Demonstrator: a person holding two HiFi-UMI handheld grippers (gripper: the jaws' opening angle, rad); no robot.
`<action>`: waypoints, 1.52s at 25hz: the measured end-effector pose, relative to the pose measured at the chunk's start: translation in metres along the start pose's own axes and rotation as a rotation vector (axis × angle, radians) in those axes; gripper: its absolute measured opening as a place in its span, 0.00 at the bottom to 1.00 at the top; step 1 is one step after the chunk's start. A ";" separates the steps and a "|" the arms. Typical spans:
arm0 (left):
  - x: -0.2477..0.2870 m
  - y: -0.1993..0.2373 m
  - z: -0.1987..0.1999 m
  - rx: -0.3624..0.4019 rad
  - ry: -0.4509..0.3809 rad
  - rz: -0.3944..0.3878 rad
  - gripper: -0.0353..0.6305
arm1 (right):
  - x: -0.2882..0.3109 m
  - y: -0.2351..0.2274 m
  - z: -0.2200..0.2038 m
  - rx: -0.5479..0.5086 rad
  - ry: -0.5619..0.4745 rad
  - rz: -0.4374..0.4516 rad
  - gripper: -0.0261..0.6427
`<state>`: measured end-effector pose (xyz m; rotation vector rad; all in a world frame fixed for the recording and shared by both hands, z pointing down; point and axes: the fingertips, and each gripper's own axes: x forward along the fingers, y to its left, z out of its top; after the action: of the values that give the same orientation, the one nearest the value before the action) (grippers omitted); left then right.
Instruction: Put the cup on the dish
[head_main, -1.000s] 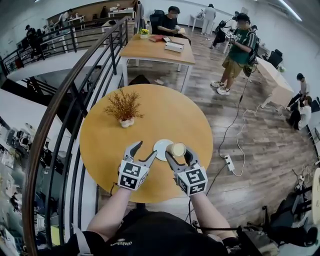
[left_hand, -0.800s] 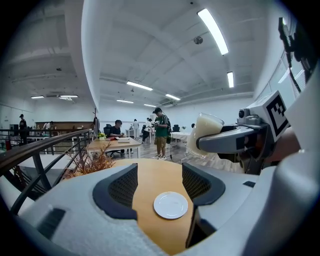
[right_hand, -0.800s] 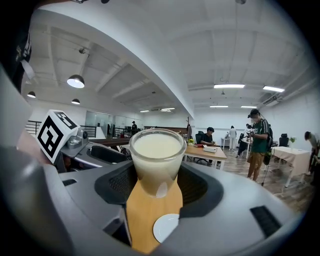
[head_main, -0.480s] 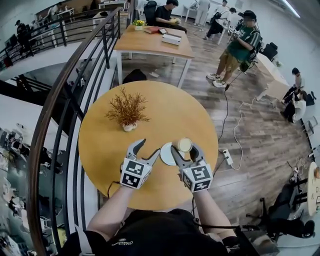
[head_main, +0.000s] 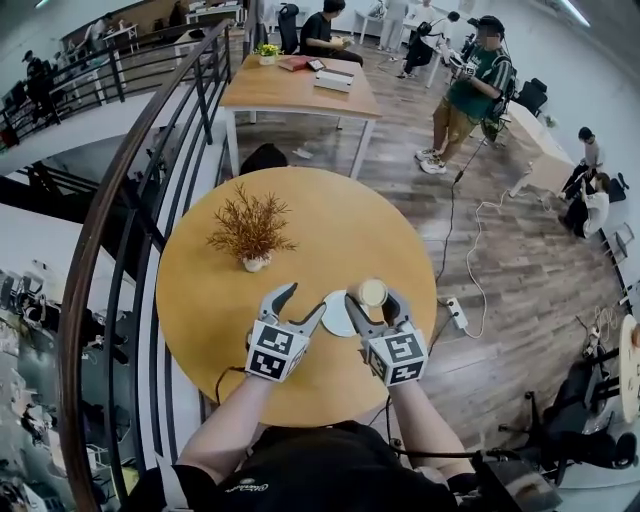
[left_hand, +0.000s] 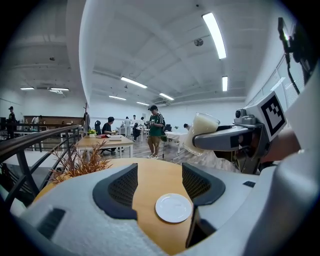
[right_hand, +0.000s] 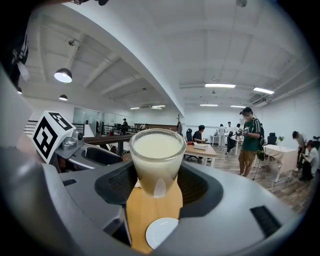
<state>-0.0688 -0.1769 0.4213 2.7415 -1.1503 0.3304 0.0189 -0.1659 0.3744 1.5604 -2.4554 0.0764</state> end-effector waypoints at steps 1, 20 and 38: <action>0.001 0.000 0.001 0.001 0.001 0.004 0.48 | 0.001 -0.001 0.001 0.002 -0.004 0.004 0.41; 0.030 -0.017 0.011 0.019 0.045 0.117 0.46 | 0.012 -0.042 0.009 0.031 -0.065 0.129 0.41; 0.048 -0.005 -0.021 -0.036 0.119 0.110 0.46 | 0.038 -0.039 -0.031 0.065 0.027 0.149 0.41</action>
<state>-0.0360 -0.2016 0.4535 2.5944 -1.2647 0.4754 0.0443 -0.2111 0.4101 1.3890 -2.5689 0.2032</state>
